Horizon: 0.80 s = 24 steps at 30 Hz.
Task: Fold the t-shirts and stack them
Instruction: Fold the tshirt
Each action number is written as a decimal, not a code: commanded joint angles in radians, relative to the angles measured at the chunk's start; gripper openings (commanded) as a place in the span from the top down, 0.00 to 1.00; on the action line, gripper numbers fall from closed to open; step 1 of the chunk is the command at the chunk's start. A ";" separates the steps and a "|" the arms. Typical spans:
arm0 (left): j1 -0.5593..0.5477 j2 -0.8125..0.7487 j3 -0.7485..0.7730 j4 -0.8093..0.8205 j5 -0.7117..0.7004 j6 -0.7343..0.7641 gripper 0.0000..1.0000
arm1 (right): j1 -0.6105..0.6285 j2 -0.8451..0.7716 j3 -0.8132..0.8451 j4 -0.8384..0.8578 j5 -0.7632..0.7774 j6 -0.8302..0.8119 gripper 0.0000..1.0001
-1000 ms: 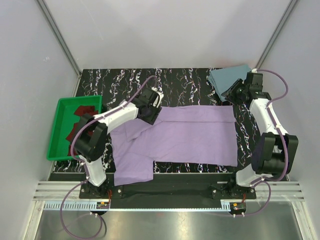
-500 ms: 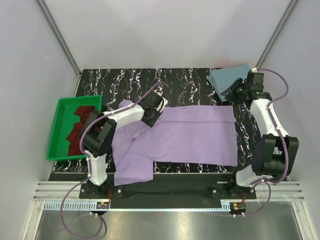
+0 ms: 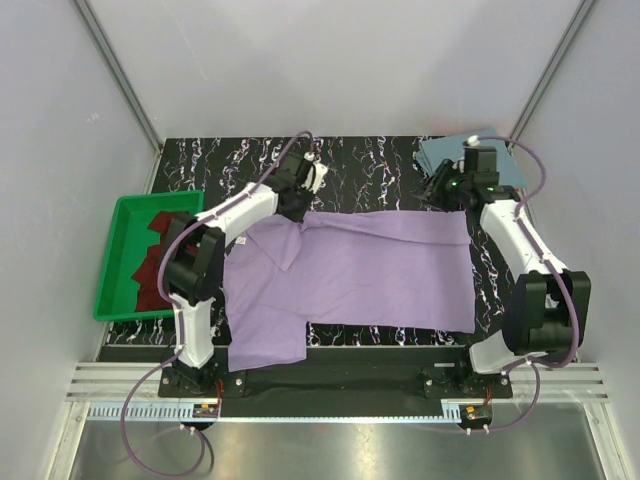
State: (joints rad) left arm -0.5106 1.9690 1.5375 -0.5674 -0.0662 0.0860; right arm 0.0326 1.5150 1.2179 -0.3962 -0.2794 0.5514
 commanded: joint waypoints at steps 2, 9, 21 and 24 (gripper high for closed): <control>0.072 0.036 0.067 -0.040 0.207 -0.002 0.95 | 0.140 -0.026 -0.032 0.069 -0.006 -0.031 0.61; 0.173 0.093 0.170 -0.098 0.332 -0.012 0.72 | 0.409 0.085 -0.027 0.152 0.019 -0.002 0.64; 0.144 -0.188 -0.037 -0.051 0.006 -0.255 0.48 | 0.549 0.309 0.046 0.257 0.040 0.120 0.70; 0.049 -0.283 -0.185 -0.008 -0.058 -0.227 0.45 | 0.550 0.294 0.040 0.272 0.045 0.122 0.70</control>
State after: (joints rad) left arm -0.3733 1.8107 1.4475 -0.6479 -0.0513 -0.1184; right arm 0.5743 1.8339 1.2087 -0.1913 -0.2619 0.6521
